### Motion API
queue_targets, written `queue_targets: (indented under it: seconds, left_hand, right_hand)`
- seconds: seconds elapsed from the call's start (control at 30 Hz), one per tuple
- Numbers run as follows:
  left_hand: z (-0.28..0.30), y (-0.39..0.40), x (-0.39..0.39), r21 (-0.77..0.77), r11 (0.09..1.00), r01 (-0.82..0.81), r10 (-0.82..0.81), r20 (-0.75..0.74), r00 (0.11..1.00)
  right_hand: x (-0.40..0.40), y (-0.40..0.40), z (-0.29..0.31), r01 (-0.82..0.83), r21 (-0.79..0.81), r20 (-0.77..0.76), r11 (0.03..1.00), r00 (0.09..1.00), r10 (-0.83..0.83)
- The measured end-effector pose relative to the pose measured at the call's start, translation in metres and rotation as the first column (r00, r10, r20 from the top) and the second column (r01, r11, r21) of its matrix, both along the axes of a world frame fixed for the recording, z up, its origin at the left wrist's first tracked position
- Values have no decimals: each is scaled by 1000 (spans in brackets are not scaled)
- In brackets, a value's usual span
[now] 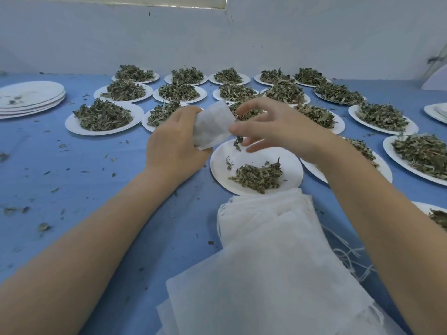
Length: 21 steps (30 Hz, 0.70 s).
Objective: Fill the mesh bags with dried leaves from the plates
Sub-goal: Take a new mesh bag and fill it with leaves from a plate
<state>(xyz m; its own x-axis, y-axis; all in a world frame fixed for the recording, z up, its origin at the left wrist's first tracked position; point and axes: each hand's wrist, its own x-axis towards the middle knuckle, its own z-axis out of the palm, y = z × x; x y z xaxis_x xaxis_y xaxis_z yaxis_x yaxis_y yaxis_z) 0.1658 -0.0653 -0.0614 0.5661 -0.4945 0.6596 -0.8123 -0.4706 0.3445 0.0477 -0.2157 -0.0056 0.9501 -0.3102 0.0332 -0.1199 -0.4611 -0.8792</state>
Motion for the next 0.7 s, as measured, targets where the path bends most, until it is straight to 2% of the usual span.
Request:
queue_targets:
  seconds: [0.1,0.33,0.5,0.7]
  left_hand:
    - [-1,0,2,1,1000,-7,7,20,1000]
    - [-3,0,3,8,1000,10,-10,61,998]
    - [-3,0,1,50,998,46,-53,136,989]
    - [0,-1,-5,87,992,87,-104,202,974]
  right_hand:
    - [3,7,-2,-33,87,42,996,999,30]
    - [2,-4,4,54,110,269,993,960,-81]
    - [4,2,5,51,-7,261,999,964,-47]
    - [5,11,4,114,-343,234,932,972,-33]
